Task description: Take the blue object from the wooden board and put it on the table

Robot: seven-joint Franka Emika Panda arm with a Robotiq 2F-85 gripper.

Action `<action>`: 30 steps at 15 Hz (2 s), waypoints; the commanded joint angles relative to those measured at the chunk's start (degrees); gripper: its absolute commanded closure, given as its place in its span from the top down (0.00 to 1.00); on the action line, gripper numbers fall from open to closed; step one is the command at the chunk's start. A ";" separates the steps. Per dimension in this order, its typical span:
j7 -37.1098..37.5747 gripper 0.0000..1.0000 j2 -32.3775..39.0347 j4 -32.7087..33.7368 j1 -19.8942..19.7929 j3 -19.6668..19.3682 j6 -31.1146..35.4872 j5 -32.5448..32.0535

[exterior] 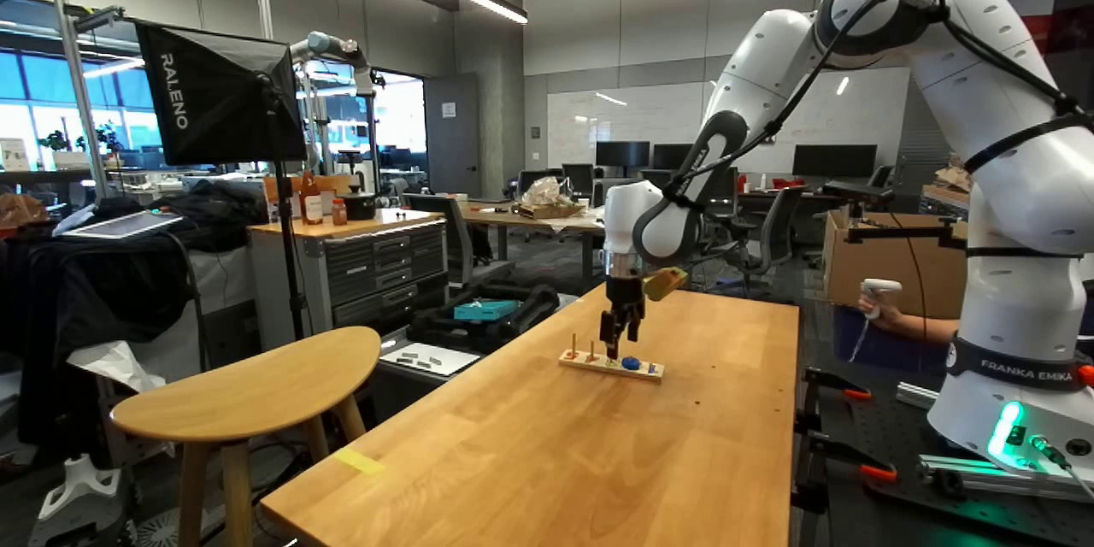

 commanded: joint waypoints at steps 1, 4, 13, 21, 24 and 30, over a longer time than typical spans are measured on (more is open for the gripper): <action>-0.64 1.00 2.19 1.74 0.80 -1.19 2.24 1.66; -0.19 1.00 3.00 1.52 0.99 -1.90 2.01 1.68; -0.23 0.51 4.15 0.89 1.65 -2.18 2.35 1.77; 0.22 0.19 2.03 0.88 2.05 -2.36 0.52 1.84; 0.20 0.21 0.13 1.08 1.73 -1.49 -1.53 3.20; 0.60 0.21 -4.82 1.99 1.09 -1.84 -3.83 5.14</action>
